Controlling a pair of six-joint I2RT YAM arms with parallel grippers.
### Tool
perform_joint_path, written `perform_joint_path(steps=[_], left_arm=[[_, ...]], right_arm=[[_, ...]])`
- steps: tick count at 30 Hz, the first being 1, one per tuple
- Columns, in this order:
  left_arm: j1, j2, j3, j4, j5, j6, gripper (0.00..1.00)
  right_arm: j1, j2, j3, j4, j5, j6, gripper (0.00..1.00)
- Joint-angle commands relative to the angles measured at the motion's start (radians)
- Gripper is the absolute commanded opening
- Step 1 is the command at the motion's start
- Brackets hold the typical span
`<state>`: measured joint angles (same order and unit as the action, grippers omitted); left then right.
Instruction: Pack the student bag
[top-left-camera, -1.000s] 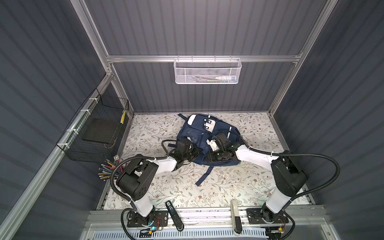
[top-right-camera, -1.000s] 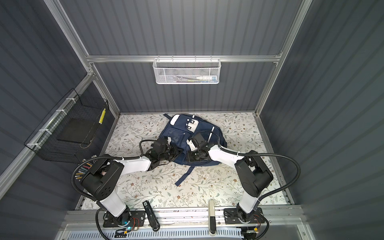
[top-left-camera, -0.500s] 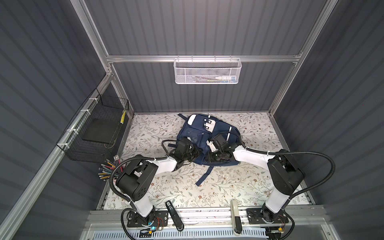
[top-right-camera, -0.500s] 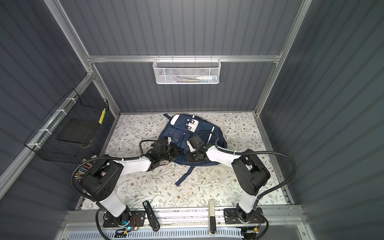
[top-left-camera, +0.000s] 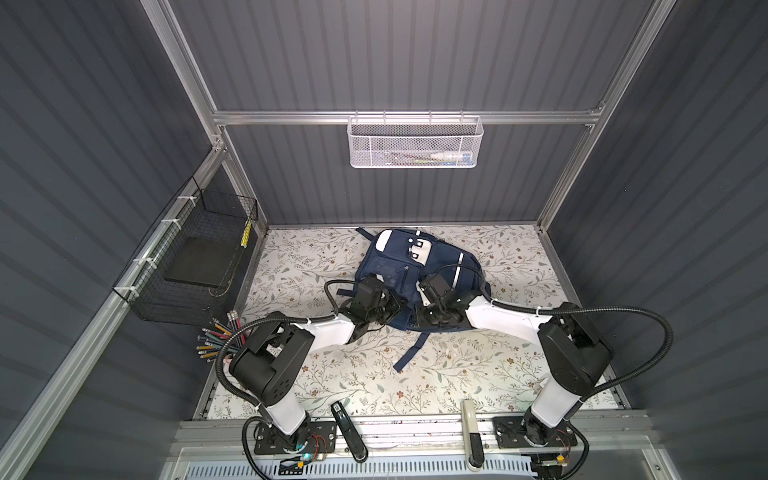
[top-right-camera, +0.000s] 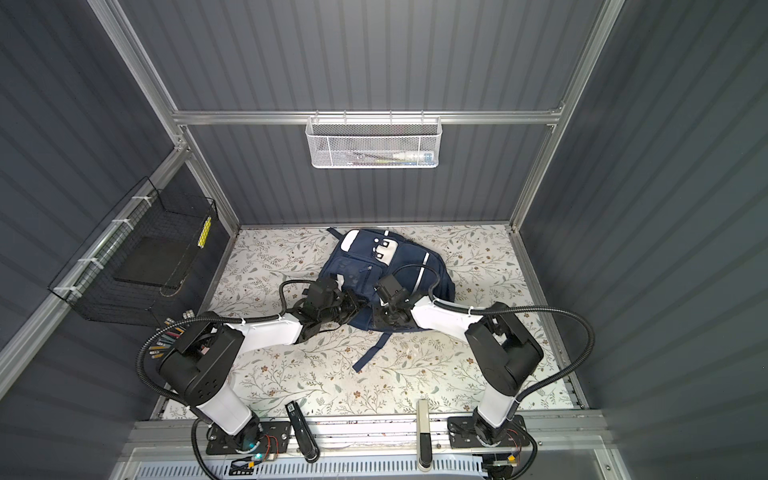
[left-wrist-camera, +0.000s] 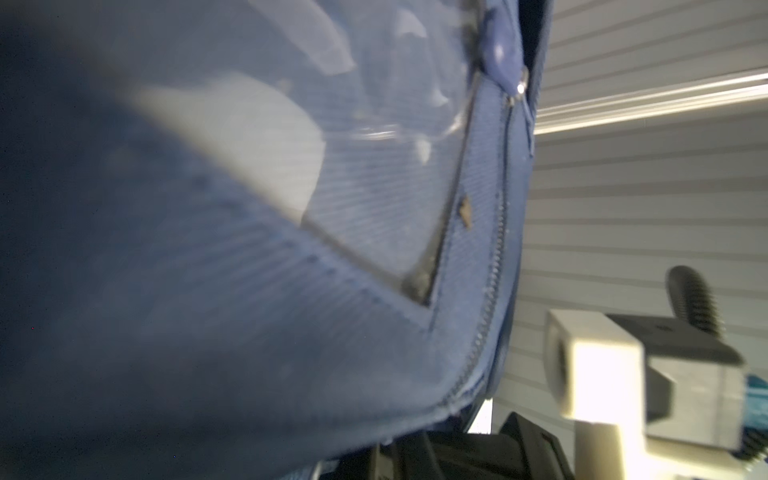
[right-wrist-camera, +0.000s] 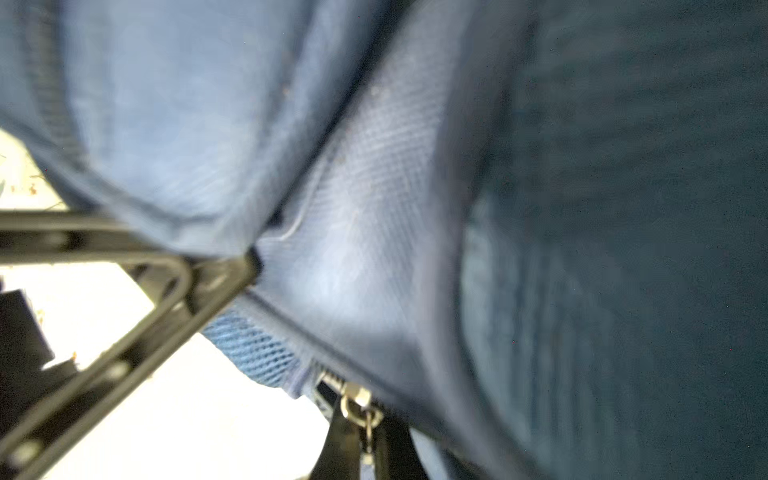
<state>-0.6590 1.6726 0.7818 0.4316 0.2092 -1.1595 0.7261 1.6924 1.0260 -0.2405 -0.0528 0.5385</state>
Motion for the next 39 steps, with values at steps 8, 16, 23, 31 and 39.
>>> perform_joint_path(steps=[8, 16, 23, 31, 39], left_arm=[[0.049, -0.060, 0.040, -0.150, -0.045, 0.094, 0.00], [0.193, -0.128, 0.053, -0.220, -0.016, 0.153, 0.00], [0.290, -0.116, 0.138, -0.321, 0.056, 0.251, 0.00], [0.339, 0.048, 0.314, -0.361, 0.021, 0.369, 0.32], [0.300, -0.341, -0.027, -0.405, -0.024, 0.237, 0.72]], right_arm=[[-0.093, -0.042, -0.085, -0.088, -0.062, -0.070, 0.00], [-0.228, -0.113, -0.133, -0.238, -0.028, -0.194, 0.00], [-0.348, -0.133, -0.123, -0.209, -0.170, -0.190, 0.00], [-0.090, -0.122, 0.040, -0.272, -0.132, -0.111, 0.00], [0.109, 0.075, 0.277, -0.175, -0.167, -0.026, 0.00]])
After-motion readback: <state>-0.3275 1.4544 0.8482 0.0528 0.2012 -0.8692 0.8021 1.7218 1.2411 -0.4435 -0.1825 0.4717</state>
